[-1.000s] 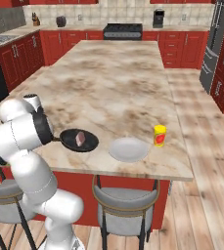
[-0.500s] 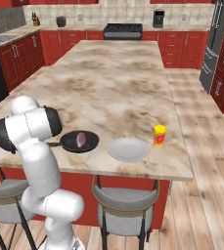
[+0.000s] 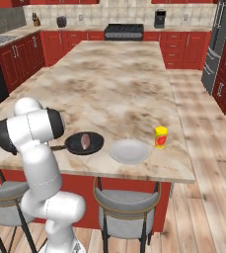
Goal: Pick up the pan with the steak in it and place it on the dining table. Then place the steak on the plate.
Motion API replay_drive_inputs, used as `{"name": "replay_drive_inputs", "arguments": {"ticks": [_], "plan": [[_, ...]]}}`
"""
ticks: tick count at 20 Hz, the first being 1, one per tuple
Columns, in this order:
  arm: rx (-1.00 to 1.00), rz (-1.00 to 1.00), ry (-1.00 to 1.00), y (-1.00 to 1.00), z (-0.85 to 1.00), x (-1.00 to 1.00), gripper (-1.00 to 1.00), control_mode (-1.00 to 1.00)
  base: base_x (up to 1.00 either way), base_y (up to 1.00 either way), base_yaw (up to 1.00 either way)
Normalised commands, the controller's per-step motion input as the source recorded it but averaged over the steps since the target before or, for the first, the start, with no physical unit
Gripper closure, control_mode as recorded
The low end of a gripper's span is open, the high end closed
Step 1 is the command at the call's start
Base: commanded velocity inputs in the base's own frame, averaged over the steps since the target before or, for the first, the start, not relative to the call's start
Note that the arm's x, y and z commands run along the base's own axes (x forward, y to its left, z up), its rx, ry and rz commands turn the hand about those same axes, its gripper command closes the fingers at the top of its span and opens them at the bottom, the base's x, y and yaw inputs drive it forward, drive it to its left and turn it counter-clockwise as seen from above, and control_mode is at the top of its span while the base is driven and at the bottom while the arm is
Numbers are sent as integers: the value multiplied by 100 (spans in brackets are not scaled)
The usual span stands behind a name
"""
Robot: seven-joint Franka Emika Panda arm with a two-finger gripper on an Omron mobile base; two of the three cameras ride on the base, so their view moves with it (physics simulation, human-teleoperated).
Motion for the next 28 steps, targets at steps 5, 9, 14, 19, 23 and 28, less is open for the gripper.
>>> {"name": "replay_drive_inputs", "arguments": {"ticks": [5,9,14,19,23,28], "plan": [[2,10,-1,-6,-9,-49,100,-100,0,0,0],[2,9,-2,-11,-8,-54,100,-100,0,0,0],[2,3,0,-1,-1,-17,-100,-100,0,0,0],[5,-2,0,5,8,0,-100,-100,0,0,0],[11,-3,0,2,29,0,-100,-100,0,0,0],[13,-5,0,3,46,-2,-100,-100,0,0,0]]}}
